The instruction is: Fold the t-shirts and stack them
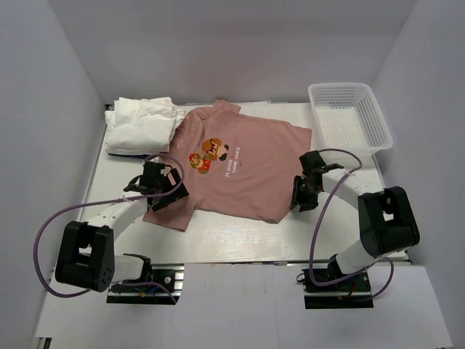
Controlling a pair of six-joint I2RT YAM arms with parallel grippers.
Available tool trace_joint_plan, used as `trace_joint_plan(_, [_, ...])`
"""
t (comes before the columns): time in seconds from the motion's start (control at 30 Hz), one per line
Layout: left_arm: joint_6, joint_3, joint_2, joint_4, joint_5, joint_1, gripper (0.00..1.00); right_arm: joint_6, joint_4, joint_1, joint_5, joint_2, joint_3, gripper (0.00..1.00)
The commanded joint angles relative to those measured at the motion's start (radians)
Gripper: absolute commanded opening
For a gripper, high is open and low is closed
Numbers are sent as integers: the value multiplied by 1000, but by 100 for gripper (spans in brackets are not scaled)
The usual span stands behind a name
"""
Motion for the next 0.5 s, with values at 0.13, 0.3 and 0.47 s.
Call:
trace_joint_plan(0.13, [-149,-73,6,-121,-29,-16,100,40,-18,-12,141,21,5,20])
trace_joint_plan(0.3, [-187,-188,-31,-144,192,-16,100,32,-45,-38,175,-18,-33,6])
trace_joint_plan(0.47, [-212,-229,-120,-245,322,-34,100,8,-12,-50,68,-93,-24,30])
